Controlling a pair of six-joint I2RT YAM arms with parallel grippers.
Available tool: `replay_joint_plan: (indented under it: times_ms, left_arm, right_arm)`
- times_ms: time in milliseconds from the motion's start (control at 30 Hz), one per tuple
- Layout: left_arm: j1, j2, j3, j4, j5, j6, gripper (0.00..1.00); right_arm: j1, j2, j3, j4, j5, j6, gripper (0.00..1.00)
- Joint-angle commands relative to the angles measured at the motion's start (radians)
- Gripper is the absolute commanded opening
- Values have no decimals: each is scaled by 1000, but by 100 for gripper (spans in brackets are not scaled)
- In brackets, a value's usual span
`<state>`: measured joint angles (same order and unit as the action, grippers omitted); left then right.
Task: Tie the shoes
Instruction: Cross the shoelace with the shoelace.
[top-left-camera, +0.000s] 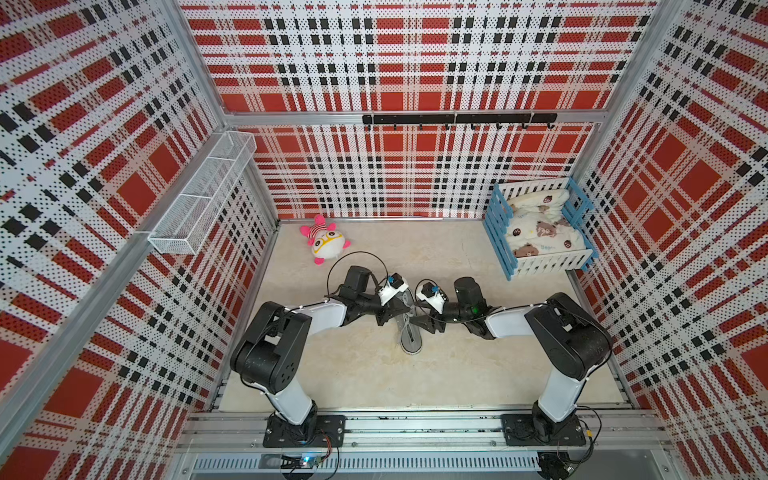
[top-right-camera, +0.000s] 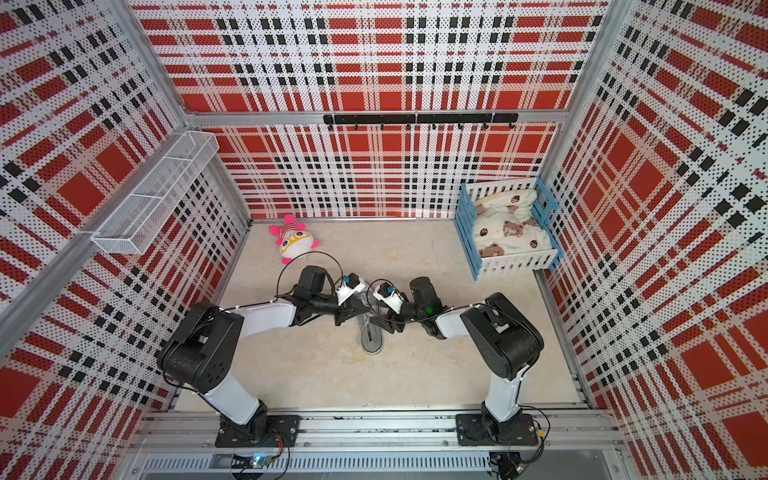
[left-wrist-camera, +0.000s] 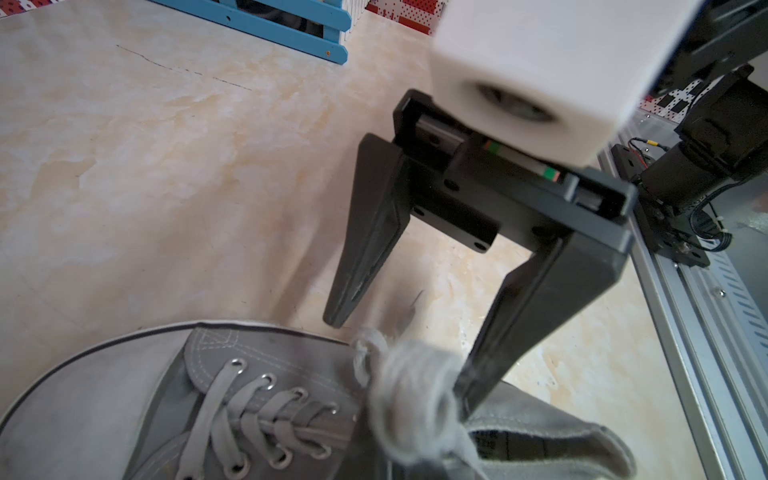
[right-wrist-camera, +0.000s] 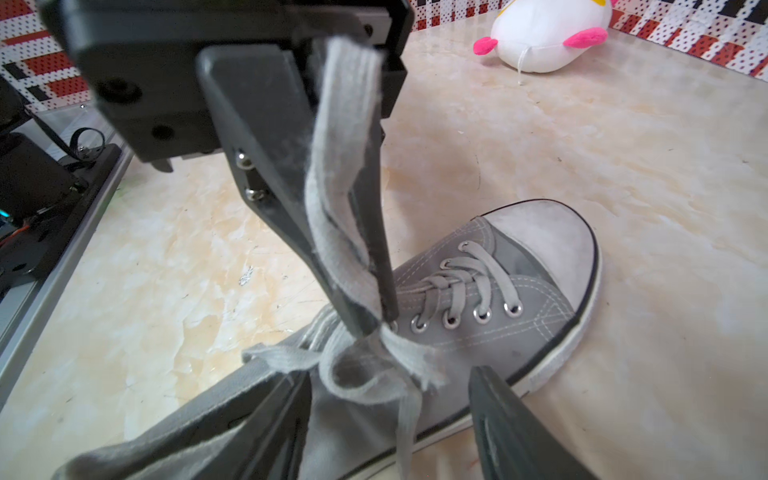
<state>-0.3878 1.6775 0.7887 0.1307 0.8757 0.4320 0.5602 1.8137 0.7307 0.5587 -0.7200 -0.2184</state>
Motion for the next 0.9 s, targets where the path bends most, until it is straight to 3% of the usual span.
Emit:
replay_joint_plan:
  times_ms: [0, 233, 600, 867]
  left_arm:
    - [4, 7, 25, -10, 29, 11, 0]
    - [4, 10, 26, -9, 26, 10, 0]
    - [12, 10, 26, 6, 21, -7, 0]
    - [12, 3, 23, 10, 19, -12, 0]
  right_arm:
    - [4, 19, 34, -3, -74, -50, 67]
    - [7, 21, 60, -59, -115, -92, 62]
    - [6, -43, -10, -55, -86, -90, 35]
    - [7, -39, -22, 8, -65, -44, 22]
